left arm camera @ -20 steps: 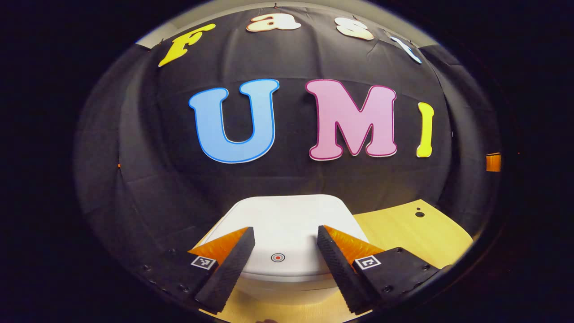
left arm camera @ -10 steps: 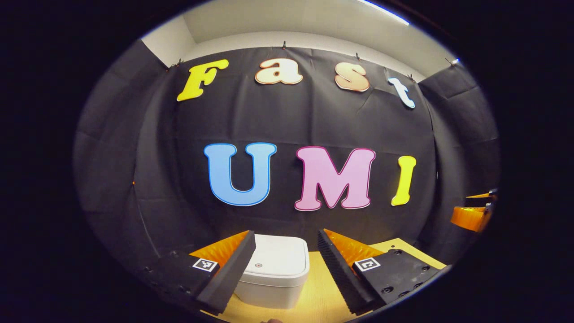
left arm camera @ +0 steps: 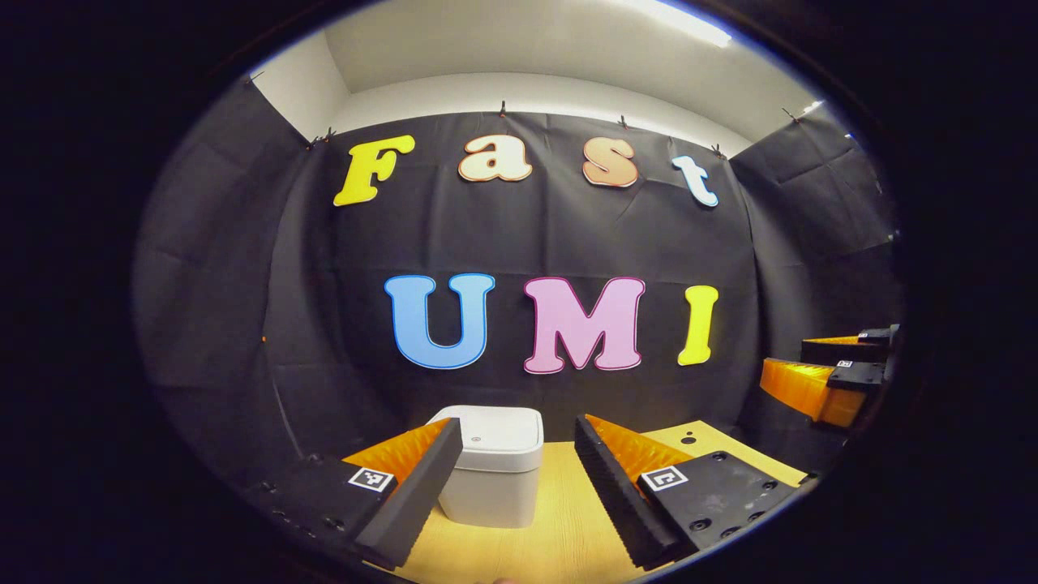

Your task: Press the lid of the desktop garbage bin to open it, pick up the crumpled paper on the desktop and throw it into the bin, then pick up the pop can on the desktop and drop it into the bin, and finally close the garbage bin lid.

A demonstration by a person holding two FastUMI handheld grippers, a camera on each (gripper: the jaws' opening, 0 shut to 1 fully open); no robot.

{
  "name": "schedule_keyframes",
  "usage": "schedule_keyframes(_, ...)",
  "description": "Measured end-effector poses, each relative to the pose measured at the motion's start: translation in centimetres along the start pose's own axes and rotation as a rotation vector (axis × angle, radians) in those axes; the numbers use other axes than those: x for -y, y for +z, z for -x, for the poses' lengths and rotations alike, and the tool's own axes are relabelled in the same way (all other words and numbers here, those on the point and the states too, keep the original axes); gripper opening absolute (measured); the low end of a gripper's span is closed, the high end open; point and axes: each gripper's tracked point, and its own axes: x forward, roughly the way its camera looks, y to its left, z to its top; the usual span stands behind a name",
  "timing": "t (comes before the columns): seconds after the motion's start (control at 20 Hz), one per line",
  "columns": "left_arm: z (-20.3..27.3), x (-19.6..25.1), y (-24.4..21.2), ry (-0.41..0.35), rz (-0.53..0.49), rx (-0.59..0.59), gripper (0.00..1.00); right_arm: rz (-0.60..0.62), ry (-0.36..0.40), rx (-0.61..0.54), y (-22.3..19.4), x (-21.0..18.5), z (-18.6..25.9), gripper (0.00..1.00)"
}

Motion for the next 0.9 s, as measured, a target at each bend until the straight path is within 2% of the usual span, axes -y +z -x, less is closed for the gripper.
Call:
schedule_keyframes(0.25, 1.8, -1.0, -0.3, 0.006, -0.004, 0.001, 0.95, -0.003, -0.002, -0.024, -1.5, -0.9, 2.2, 0.96)
schedule_keyframes(0.45, 1.9, -1.1, 0.2, -0.009, -0.031, 0.017, 0.95, -0.004, -0.028, -0.01, -1.0, -0.5, 2.8, 0.97)
schedule_keyframes(0.9, 1.6, 0.2, 0.5, -0.06, -0.02, 0.02, 0.95, -0.007, -0.076, -0.002, -0.7, 0.5, 3.3, 0.97)
